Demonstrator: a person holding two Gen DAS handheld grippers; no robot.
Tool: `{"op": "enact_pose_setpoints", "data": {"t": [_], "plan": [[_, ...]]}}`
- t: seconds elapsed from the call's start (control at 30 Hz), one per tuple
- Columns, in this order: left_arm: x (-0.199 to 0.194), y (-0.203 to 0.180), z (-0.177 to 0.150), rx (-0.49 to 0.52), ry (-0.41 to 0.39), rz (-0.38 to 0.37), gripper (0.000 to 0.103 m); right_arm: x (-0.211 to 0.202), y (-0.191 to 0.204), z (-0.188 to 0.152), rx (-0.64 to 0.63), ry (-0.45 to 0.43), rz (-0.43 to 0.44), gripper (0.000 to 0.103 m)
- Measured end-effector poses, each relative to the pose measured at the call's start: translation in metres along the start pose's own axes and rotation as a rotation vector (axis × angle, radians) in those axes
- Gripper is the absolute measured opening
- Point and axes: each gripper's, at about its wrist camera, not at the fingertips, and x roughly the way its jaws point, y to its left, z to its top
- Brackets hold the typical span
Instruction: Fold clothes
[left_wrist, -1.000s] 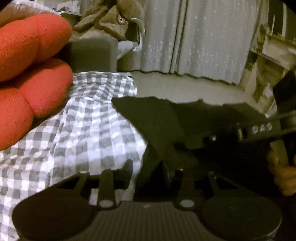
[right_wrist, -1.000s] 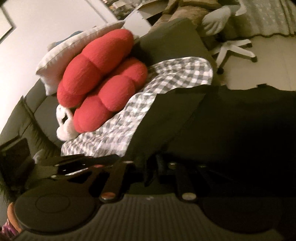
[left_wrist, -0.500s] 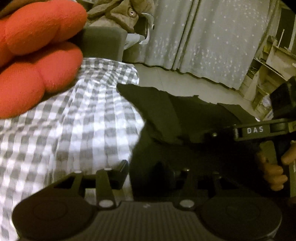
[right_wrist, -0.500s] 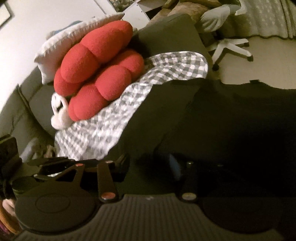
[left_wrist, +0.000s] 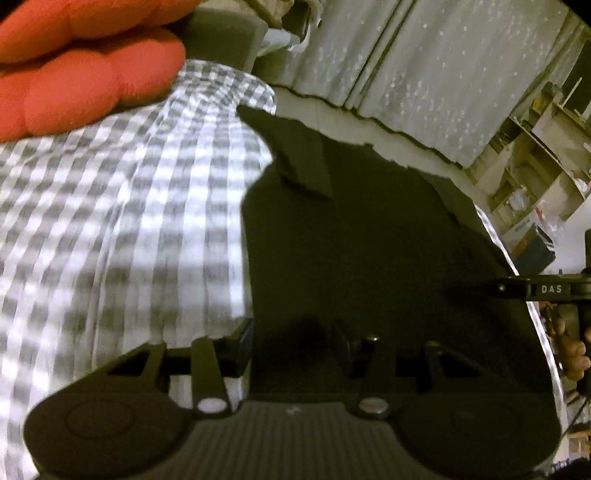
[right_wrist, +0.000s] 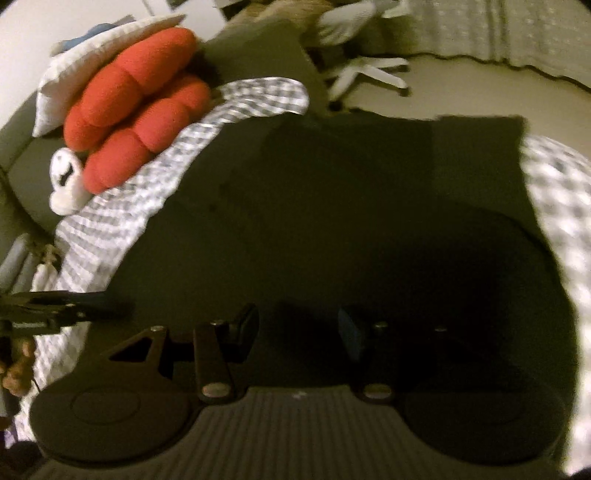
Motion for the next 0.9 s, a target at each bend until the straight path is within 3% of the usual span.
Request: {"op": "enact_pose_setpoints", "data": {"t": [0.3, 0.47, 0.9], "plan": [[-0.030, 0.015, -0.038, -0.084, 0.095, -0.059, 0.046, -0.045, -0.021, -0.063, 0.071, 0.042, -0.047, 0.053], [-0.045, 0.025, -0.064, -0.129, 0.101, -0.115, 0.046, -0.070, -0.029, -0.092, 0.133, 0.034, -0.064, 0.053], [-0.077, 0.028, -0.115, -0.016, 0.176, -0.153, 0.047, -0.114, -0.014, -0.162, -0.020, 0.109, -0.106, 0.061]]}}
